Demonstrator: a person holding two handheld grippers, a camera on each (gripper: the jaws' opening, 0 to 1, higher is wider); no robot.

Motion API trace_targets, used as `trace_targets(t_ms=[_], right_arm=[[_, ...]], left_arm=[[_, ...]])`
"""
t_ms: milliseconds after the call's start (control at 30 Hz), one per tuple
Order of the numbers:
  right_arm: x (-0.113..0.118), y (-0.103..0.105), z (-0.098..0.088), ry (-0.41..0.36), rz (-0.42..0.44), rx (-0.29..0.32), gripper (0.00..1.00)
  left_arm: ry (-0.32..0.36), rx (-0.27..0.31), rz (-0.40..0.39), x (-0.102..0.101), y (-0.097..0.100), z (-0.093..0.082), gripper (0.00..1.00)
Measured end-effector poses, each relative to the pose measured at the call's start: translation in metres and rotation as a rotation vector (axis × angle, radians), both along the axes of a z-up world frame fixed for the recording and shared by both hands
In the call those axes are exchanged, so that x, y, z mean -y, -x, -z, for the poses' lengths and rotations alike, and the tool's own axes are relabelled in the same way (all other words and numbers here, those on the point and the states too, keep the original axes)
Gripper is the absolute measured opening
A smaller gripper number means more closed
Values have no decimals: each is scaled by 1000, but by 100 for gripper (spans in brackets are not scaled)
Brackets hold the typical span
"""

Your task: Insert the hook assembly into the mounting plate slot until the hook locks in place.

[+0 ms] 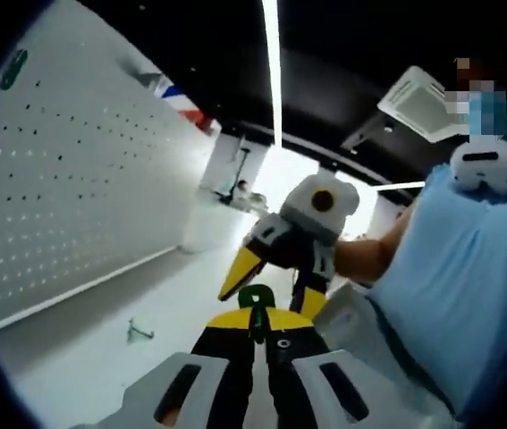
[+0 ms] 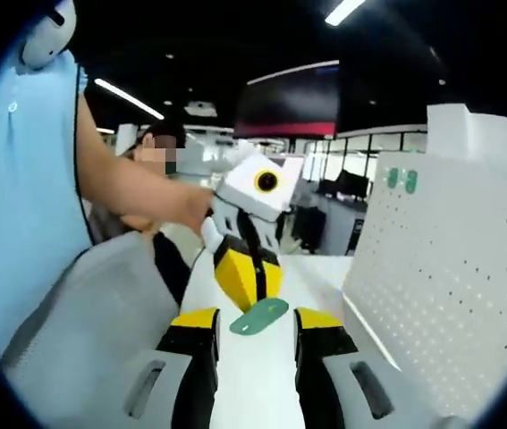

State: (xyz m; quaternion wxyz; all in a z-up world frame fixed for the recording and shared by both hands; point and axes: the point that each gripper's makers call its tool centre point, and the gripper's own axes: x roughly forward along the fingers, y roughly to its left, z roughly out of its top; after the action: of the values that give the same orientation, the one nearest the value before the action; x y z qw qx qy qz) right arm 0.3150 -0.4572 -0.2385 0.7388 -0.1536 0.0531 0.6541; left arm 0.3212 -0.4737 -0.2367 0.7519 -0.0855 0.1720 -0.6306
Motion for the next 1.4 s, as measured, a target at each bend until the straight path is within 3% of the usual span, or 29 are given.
trace_targets(t_ms=[233, 633, 1167, 1400], right_arm=[[3, -7, 7, 17, 32, -42, 34], [13, -23, 18, 37, 93, -49, 35], [39, -54, 12, 28, 261, 2, 37], [53, -69, 3, 2, 336, 28, 38]], left_arm=[[-44, 71, -83, -2, -11, 2, 3], [-94, 189, -230, -7, -28, -5, 3], [-139, 277, -382, -18, -48, -11, 3], [-156, 313, -493, -33, -64, -18, 3]])
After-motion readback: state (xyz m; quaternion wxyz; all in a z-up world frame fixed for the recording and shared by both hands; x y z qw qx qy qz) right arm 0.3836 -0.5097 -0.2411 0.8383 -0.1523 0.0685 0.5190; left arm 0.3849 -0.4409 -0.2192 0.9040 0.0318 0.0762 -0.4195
